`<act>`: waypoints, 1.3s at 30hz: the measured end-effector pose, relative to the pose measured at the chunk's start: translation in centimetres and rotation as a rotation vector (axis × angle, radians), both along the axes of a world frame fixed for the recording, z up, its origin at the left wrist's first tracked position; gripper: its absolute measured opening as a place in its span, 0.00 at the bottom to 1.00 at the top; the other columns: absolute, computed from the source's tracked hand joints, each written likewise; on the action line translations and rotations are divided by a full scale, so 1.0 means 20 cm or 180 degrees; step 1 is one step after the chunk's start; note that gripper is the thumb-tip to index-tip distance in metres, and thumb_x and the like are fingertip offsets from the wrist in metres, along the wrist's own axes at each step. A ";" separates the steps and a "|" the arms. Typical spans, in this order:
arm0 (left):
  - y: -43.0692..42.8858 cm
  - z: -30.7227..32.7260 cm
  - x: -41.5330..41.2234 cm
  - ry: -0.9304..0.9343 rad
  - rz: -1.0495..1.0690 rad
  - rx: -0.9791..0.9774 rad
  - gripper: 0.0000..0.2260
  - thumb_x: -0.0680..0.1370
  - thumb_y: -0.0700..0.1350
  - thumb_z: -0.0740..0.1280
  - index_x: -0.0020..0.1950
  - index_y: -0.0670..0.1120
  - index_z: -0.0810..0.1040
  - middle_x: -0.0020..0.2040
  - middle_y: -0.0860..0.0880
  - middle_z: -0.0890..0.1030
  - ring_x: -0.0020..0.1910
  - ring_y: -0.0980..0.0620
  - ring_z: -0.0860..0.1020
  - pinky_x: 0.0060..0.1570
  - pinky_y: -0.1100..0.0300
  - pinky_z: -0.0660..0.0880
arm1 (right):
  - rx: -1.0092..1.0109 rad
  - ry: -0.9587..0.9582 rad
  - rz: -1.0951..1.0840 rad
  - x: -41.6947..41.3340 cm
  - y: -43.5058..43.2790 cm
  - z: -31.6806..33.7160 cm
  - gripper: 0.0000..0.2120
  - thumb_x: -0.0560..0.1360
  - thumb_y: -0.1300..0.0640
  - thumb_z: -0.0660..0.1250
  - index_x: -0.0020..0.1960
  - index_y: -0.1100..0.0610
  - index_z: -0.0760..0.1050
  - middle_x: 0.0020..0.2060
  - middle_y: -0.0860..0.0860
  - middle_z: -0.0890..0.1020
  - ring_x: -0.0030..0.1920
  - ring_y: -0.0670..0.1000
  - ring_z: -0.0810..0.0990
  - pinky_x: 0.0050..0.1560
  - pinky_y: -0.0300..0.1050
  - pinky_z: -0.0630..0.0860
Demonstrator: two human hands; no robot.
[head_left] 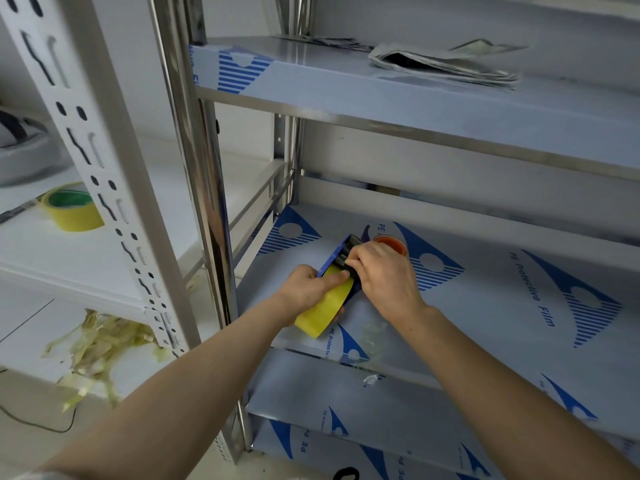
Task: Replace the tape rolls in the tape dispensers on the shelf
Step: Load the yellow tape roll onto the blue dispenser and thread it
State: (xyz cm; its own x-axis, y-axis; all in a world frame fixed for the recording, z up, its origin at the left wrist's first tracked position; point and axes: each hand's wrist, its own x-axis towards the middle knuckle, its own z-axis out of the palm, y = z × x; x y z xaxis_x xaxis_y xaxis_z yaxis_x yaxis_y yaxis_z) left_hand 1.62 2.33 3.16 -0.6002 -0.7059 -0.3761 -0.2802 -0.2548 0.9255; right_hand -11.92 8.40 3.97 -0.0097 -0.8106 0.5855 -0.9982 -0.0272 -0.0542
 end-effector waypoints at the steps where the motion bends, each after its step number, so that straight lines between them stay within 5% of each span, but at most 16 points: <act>1: 0.00 0.00 0.00 -0.0009 0.0009 0.0014 0.14 0.74 0.49 0.70 0.41 0.38 0.76 0.42 0.35 0.82 0.39 0.39 0.81 0.47 0.41 0.80 | -0.0018 0.0005 0.0011 0.00 0.00 0.00 0.04 0.72 0.60 0.68 0.40 0.59 0.76 0.33 0.53 0.81 0.33 0.54 0.79 0.29 0.45 0.73; 6: -0.01 0.01 -0.02 -0.0138 0.0061 0.0036 0.15 0.76 0.49 0.68 0.45 0.37 0.73 0.35 0.37 0.81 0.27 0.44 0.80 0.35 0.51 0.81 | 0.0013 -0.0083 0.0081 0.02 0.01 0.04 0.03 0.73 0.60 0.68 0.42 0.60 0.77 0.36 0.54 0.82 0.36 0.54 0.80 0.31 0.44 0.73; 9: -0.02 0.04 -0.02 -0.0228 -0.0075 0.0081 0.13 0.77 0.51 0.67 0.45 0.41 0.71 0.36 0.39 0.81 0.28 0.46 0.80 0.32 0.55 0.80 | 0.0135 -0.0816 -0.0292 0.00 0.00 0.09 0.08 0.77 0.55 0.62 0.49 0.60 0.76 0.41 0.51 0.79 0.40 0.50 0.76 0.35 0.41 0.67; 14: -0.04 0.05 0.02 0.0002 -0.0397 0.0232 0.13 0.76 0.56 0.63 0.48 0.47 0.75 0.41 0.44 0.81 0.29 0.54 0.82 0.29 0.64 0.78 | 0.0366 -0.1323 -0.0703 -0.08 -0.06 0.13 0.10 0.78 0.50 0.60 0.51 0.56 0.73 0.47 0.52 0.82 0.47 0.55 0.80 0.46 0.53 0.77; 17: -0.04 0.03 0.03 0.0080 -0.0467 0.0200 0.15 0.75 0.58 0.63 0.50 0.47 0.76 0.41 0.46 0.82 0.31 0.54 0.82 0.30 0.66 0.78 | 0.0470 -0.1320 -0.0745 -0.07 -0.07 0.14 0.10 0.78 0.50 0.59 0.51 0.56 0.72 0.47 0.52 0.81 0.46 0.55 0.80 0.45 0.51 0.76; 20: -0.03 0.01 0.03 -0.0059 -0.0387 -0.0006 0.11 0.76 0.51 0.66 0.46 0.43 0.75 0.29 0.50 0.82 0.23 0.58 0.80 0.23 0.69 0.74 | 0.0370 -0.1134 -0.0699 -0.05 -0.07 0.14 0.10 0.79 0.51 0.59 0.51 0.58 0.72 0.47 0.53 0.80 0.46 0.55 0.79 0.39 0.47 0.71; 24: -0.02 0.01 0.02 0.0215 -0.0087 0.0212 0.12 0.79 0.56 0.58 0.46 0.48 0.73 0.38 0.47 0.80 0.22 0.59 0.79 0.22 0.69 0.74 | 0.0290 -0.1153 -0.0727 -0.03 -0.09 0.14 0.10 0.79 0.52 0.59 0.51 0.59 0.72 0.47 0.54 0.80 0.46 0.54 0.79 0.37 0.44 0.68; 26: -0.01 0.01 0.01 0.0220 0.0121 0.0229 0.16 0.81 0.56 0.52 0.44 0.49 0.73 0.35 0.47 0.80 0.21 0.59 0.78 0.21 0.69 0.73 | 0.0273 -0.1367 -0.0798 -0.02 -0.09 0.13 0.10 0.79 0.52 0.60 0.51 0.59 0.72 0.47 0.54 0.80 0.45 0.54 0.78 0.38 0.44 0.69; 27: -0.02 0.01 0.00 0.0148 0.0226 0.0196 0.18 0.82 0.56 0.51 0.45 0.48 0.74 0.35 0.47 0.81 0.23 0.59 0.79 0.23 0.69 0.74 | 0.0262 -0.1451 -0.0804 -0.01 -0.09 0.13 0.10 0.78 0.53 0.60 0.51 0.59 0.72 0.47 0.54 0.80 0.44 0.53 0.78 0.38 0.44 0.69; 31: -0.07 -0.03 -0.03 -0.0498 0.0513 -0.0242 0.26 0.81 0.60 0.48 0.64 0.43 0.72 0.55 0.43 0.76 0.54 0.46 0.76 0.58 0.55 0.70 | 0.0250 -0.1291 -0.0580 0.03 -0.08 0.14 0.09 0.79 0.55 0.60 0.51 0.60 0.73 0.46 0.55 0.79 0.42 0.50 0.74 0.39 0.43 0.67; 39: -0.07 -0.05 -0.08 -0.0684 0.0860 -0.0659 0.23 0.81 0.58 0.49 0.41 0.43 0.71 0.44 0.42 0.74 0.43 0.46 0.71 0.44 0.57 0.66 | 0.0489 -0.0597 -0.0380 0.14 -0.03 0.09 0.11 0.80 0.53 0.56 0.54 0.58 0.72 0.50 0.53 0.78 0.52 0.53 0.76 0.45 0.44 0.70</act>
State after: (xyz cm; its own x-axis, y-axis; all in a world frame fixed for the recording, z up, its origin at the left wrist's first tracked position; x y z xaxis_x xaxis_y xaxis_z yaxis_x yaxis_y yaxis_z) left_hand 0.03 0.92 2.20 -0.3059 -0.9016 -0.3060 -0.4214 -0.1600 0.8926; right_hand -9.20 7.71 5.79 -0.2073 -0.8764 0.4347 -0.9660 0.1130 -0.2327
